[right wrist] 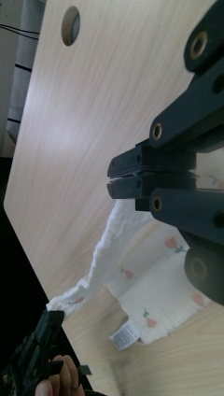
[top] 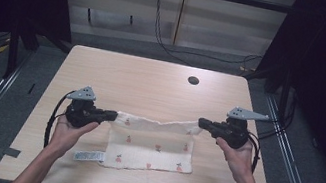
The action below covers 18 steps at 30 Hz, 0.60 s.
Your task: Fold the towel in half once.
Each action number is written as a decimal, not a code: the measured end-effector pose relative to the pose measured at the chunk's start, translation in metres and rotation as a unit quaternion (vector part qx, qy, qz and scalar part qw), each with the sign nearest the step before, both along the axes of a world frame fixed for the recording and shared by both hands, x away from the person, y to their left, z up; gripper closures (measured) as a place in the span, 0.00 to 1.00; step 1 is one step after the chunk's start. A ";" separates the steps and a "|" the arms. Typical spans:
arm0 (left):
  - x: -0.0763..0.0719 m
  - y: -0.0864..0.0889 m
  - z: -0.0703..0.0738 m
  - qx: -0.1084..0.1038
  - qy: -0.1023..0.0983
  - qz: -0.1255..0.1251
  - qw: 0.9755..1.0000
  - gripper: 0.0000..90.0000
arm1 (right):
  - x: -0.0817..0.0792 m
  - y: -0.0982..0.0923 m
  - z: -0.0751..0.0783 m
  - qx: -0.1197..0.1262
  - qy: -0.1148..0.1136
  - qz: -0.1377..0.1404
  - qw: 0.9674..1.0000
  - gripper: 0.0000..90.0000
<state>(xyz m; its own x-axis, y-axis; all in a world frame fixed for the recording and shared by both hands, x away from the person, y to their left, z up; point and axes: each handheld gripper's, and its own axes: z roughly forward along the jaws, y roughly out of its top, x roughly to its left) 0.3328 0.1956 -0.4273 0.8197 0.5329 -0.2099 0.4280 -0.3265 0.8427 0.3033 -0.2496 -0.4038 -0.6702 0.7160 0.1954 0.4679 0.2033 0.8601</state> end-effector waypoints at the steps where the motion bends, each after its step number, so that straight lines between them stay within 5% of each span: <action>1: -0.004 0.000 0.000 0.000 0.000 -0.003 1.000 0.97 | -0.002 0.000 -0.001 0.000 0.001 0.003 1.000 0.99; 10: -0.027 0.003 -0.024 0.039 0.025 -0.021 0.999 0.97 | -0.029 0.000 -0.019 -0.033 0.031 0.019 0.999 0.99; 18: -0.040 -0.001 -0.037 0.074 0.035 -0.044 0.996 0.95 | -0.045 0.006 -0.054 -0.075 0.076 0.036 0.994 0.98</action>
